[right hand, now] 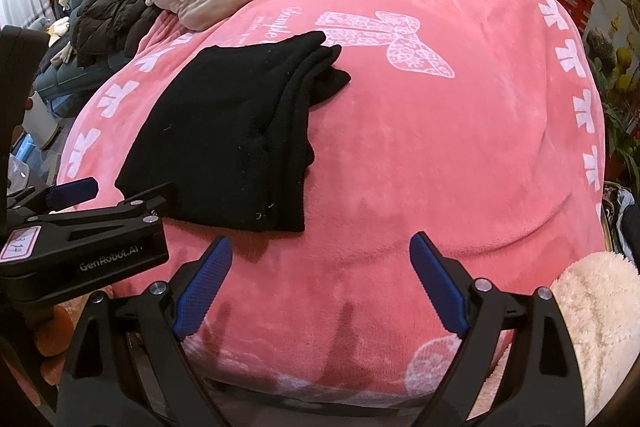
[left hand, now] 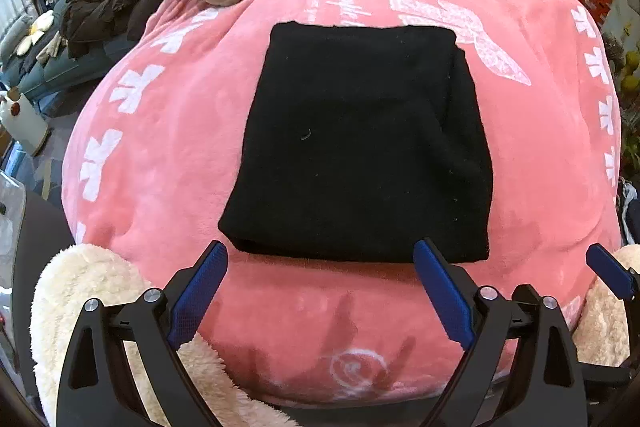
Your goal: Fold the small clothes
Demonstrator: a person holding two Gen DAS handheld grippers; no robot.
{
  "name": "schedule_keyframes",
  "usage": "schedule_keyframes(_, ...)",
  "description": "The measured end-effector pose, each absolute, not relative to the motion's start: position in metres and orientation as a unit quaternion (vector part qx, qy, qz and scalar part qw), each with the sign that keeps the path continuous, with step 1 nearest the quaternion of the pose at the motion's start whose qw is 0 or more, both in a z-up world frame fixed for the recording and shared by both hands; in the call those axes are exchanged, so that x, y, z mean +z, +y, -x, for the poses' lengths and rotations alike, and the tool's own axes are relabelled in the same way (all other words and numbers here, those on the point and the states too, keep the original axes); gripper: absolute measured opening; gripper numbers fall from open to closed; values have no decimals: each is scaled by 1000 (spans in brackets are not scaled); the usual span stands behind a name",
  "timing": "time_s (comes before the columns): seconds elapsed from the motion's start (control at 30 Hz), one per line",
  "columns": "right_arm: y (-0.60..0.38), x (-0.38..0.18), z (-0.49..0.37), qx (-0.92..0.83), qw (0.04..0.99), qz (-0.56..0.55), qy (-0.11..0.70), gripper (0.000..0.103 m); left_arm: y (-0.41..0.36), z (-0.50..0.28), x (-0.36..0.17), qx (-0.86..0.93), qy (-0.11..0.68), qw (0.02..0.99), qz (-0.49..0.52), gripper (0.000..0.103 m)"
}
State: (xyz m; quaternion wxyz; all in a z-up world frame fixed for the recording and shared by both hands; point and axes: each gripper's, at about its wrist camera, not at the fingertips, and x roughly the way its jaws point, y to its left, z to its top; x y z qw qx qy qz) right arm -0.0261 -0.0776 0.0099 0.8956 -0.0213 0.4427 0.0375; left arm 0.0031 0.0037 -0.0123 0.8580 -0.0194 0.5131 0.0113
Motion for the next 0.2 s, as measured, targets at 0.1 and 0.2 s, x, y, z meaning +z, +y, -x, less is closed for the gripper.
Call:
schedule_keyframes(0.1, -77, 10, 27, 36, 895, 22, 443, 88, 5, -5, -14, 16, 516, 856, 23, 82)
schedule_keyframes(0.2, -78, 10, 27, 35, 895, 23, 444, 88, 4, -5, -14, 20, 519, 855, 18, 81)
